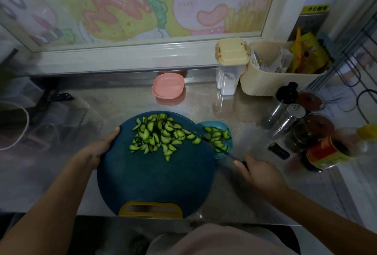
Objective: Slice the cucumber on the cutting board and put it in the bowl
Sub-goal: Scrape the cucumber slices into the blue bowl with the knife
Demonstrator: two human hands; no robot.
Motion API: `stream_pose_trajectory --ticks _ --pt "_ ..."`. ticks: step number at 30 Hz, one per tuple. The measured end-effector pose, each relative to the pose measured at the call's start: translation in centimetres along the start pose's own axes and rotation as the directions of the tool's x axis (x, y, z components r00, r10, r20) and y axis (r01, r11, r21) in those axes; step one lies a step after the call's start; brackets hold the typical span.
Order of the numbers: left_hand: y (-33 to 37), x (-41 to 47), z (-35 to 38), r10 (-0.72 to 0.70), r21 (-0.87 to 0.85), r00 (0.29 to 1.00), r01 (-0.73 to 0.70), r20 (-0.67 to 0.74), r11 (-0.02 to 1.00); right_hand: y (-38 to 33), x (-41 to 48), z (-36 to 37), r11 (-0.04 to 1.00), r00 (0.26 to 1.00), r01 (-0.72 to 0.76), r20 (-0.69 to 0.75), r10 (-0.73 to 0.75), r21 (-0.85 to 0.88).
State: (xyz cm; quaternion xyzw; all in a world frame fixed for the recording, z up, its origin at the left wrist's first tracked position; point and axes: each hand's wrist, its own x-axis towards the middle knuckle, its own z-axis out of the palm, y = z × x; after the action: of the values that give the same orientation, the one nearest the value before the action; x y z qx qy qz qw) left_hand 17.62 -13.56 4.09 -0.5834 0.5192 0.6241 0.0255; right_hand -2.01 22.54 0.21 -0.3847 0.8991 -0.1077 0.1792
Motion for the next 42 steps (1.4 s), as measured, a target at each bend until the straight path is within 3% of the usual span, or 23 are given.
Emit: stream_pose_trajectory --ticks 5,12,15,18,20,25,31,36,39,42 --pt "0.4 -0.1 1.6 -0.011 0.024 0.999 0.01 0.033 1.0 -4.8 0.6 -0.2 0.986 0.988 0.154 0.01 -0.155 0.066" --pt "0.7 -1.3 3.3 -0.012 0.057 0.999 0.01 0.046 0.998 -7.4 0.7 0.5 0.951 0.952 0.307 0.027 -0.306 -0.033" --pt "0.6 -1.5 3.2 -0.007 0.09 0.999 0.003 0.038 0.996 -6.7 0.5 0.7 0.944 0.946 0.309 -0.063 -0.317 -0.113" --pt "0.4 -1.6 2.9 -0.006 0.101 0.999 0.001 0.049 0.995 -5.6 0.6 1.1 0.94 0.955 0.22 -0.142 -0.262 -0.26" --pt "0.1 -1.4 2.6 -0.012 0.103 0.999 0.007 0.05 0.995 -4.3 0.9 2.3 0.947 0.947 0.189 -0.207 -0.246 -0.26" --pt "-0.7 -0.8 2.0 -0.044 0.098 0.998 0.039 0.043 0.994 -1.7 1.0 2.7 0.965 0.959 0.19 -0.175 -0.221 -0.18" --pt "-1.3 -0.2 2.0 -0.057 0.073 0.996 0.052 0.071 0.996 -0.7 1.1 2.0 0.972 0.978 0.199 -0.033 -0.204 -0.122" --pt "-2.3 1.2 2.6 -0.03 0.054 0.994 0.024 0.103 0.998 -0.5 -0.3 1.6 0.968 0.972 0.236 0.001 -0.237 -0.091" --pt "-2.4 1.5 3.0 -0.027 0.038 0.995 0.024 0.091 0.999 0.1 -1.1 1.3 0.966 0.965 0.25 -0.062 -0.254 -0.069" --pt "-2.5 1.9 3.0 -0.026 0.019 0.995 0.024 0.096 1.0 1.6 -1.2 2.4 0.95 0.956 0.28 -0.046 -0.289 -0.139"
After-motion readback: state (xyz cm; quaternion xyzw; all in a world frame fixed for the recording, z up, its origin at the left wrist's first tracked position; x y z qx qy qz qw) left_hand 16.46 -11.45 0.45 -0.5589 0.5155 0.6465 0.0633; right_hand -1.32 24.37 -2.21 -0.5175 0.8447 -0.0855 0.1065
